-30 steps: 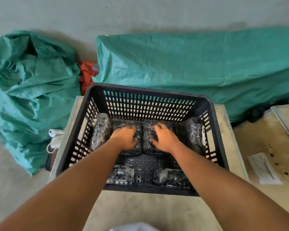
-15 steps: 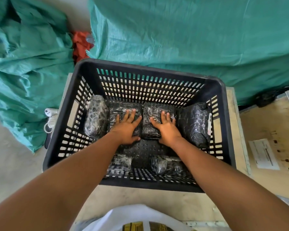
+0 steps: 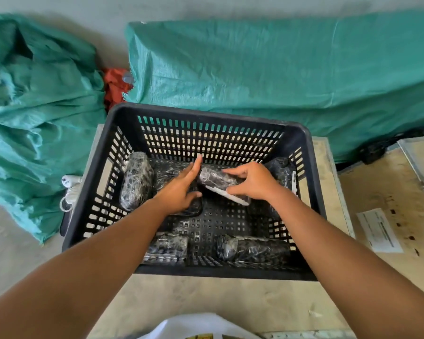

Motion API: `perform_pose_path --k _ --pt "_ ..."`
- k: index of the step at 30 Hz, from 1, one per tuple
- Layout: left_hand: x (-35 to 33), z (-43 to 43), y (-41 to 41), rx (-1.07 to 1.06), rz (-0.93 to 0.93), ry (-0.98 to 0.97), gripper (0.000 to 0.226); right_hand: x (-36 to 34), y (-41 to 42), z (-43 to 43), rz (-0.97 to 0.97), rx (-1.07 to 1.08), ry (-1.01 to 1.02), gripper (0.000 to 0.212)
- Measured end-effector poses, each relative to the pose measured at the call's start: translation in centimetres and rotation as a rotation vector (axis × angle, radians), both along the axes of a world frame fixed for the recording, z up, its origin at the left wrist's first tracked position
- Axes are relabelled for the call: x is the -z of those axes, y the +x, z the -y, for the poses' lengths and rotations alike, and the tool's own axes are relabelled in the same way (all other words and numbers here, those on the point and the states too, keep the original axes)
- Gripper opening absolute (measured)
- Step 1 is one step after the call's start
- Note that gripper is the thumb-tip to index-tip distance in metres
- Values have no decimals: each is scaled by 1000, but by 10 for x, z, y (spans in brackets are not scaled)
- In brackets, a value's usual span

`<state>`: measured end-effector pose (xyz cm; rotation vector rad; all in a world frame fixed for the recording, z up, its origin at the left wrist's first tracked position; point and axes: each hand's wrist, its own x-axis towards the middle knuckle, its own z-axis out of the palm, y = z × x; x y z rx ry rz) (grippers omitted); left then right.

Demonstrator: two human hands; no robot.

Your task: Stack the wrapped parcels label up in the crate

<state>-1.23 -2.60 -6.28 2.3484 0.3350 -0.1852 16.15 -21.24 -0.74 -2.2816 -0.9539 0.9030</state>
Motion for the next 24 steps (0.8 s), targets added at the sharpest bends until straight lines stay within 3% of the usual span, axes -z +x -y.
perform_pose_path --k 3,7,11,15,18,20,24 --pt "-9 -1 6 48 78 -40 101 -14 15 4 -336 121 115 50" --pt "-20 6 14 233 263 -60 77 -27 27 13 -599 252 249 50" --pt "-30 7 19 162 366 -59 67 -32 42 19 -826 324 344 46" --pt "-26 4 16 21 344 -192 70 -39 41 10 -766 388 327 31" --pt "-24 2 15 -140 244 -278 71 -36 32 1 -522 362 320 33" --pt "-23 3 18 -215 225 -287 70 -33 22 -3 -345 304 277 50" --pt "-16 6 32 -259 63 -384 80 -17 6 -6 -305 264 143 97"
